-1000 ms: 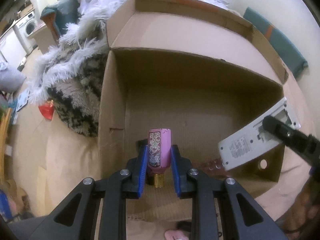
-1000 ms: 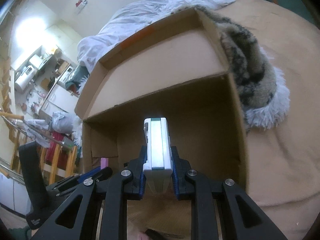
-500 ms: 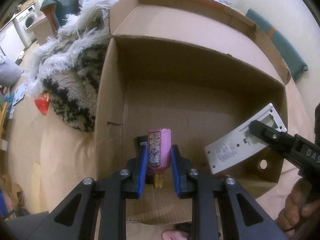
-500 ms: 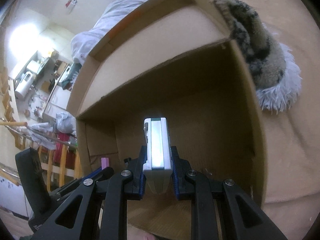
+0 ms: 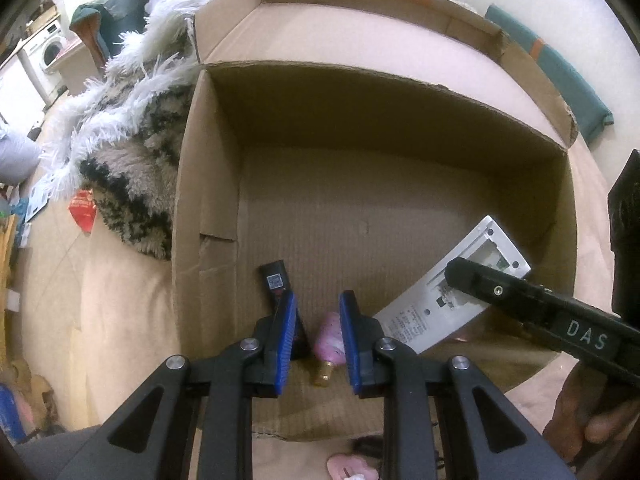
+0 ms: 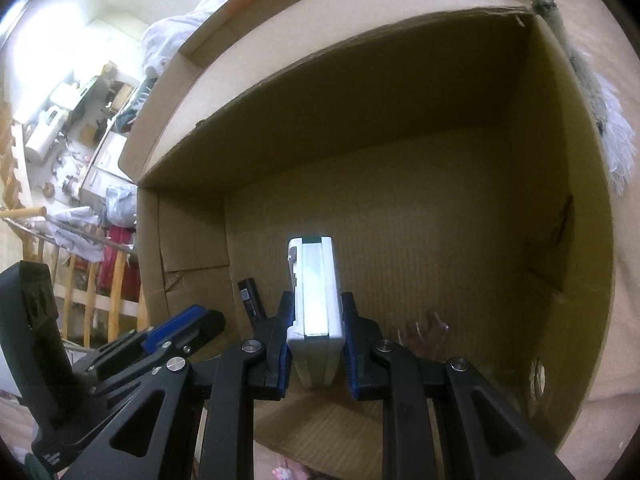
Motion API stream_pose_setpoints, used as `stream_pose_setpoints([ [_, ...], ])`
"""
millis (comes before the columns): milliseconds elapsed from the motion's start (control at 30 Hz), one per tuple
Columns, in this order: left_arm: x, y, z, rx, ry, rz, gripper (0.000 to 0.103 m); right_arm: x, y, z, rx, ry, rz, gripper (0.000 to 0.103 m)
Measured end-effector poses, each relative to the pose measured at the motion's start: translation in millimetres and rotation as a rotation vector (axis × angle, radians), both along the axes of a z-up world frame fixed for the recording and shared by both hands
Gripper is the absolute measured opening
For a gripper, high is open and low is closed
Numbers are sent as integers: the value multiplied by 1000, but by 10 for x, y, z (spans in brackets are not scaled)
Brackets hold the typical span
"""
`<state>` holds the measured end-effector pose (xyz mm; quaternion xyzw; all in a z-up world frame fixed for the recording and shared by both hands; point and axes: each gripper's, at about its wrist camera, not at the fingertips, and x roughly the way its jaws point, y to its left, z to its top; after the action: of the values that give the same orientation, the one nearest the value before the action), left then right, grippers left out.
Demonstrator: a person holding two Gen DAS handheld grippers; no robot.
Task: Organize rigid objects
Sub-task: 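Carry the perfume bottle and white device into the box with both tools, then open both tools to release the bottle and device, then withdraw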
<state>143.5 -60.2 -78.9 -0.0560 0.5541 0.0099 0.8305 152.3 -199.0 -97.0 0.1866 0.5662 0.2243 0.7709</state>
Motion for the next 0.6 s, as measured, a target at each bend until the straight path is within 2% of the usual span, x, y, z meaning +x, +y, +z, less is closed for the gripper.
stream_pose_setpoints([
  [200,-10,-39,-3,4,11,10,20,-3,-3,71,-47,-37,-7,23],
  [267,-11,-53,-4,9,12,9,21,-9,-14,120,-66,-61,-22,29],
  [300,0,-46,-8,9,14,7,21,-11,-37,146,-70,-73,-31,39],
  [333,14,-45,-11,7,16,2,22,-12,-60,173,-71,-83,-41,60],
  [367,19,-55,-9,7,17,-4,26,-12,-90,198,-67,-93,-56,70],
  [400,13,-66,4,11,16,-6,33,-12,-134,221,-49,-100,-77,75],
  [433,5,-72,23,14,11,-6,38,-5,-184,234,-18,-100,-93,75],
  [500,-19,-72,81,8,-13,-1,54,18,-241,250,25,-98,-111,75],
  [567,-24,-53,132,-6,-30,4,61,16,-272,303,19,-120,-130,76],
  [600,-24,-48,150,-15,-36,6,64,15,-281,328,19,-130,-135,81],
])
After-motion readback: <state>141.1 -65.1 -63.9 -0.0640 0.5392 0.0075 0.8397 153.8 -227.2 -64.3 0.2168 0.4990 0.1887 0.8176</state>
